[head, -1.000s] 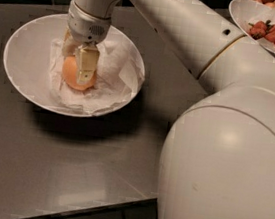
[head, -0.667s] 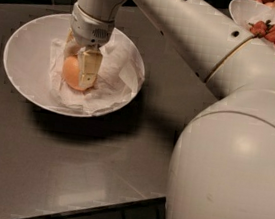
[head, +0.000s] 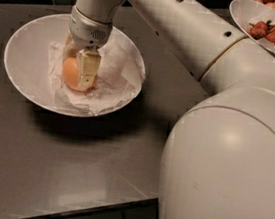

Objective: Pick orange from white bowl

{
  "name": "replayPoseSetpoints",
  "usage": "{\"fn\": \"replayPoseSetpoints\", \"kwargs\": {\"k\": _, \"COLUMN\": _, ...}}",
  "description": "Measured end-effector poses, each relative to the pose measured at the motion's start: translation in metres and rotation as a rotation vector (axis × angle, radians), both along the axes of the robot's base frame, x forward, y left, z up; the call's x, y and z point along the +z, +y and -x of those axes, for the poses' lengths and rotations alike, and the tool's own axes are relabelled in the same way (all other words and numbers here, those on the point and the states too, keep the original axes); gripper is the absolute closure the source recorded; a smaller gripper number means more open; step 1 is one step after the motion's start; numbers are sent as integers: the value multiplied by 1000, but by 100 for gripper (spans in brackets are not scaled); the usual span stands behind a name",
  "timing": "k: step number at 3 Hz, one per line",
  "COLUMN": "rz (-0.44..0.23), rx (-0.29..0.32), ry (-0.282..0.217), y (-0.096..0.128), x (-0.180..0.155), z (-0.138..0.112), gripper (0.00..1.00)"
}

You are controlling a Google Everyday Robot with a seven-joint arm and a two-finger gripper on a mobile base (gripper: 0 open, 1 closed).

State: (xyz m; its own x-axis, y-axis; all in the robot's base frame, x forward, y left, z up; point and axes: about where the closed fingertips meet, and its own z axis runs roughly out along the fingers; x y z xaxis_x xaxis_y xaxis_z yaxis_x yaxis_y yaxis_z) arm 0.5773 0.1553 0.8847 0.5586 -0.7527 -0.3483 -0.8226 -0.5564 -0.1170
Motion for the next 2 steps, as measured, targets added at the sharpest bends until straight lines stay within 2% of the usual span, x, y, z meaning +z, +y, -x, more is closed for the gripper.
{"fn": "replayPoseSetpoints", "kwargs": {"k": 2, "rz": 10, "rx": 19, "ry": 6, "y": 8, "x": -5, "z": -8, "gripper": 35}}
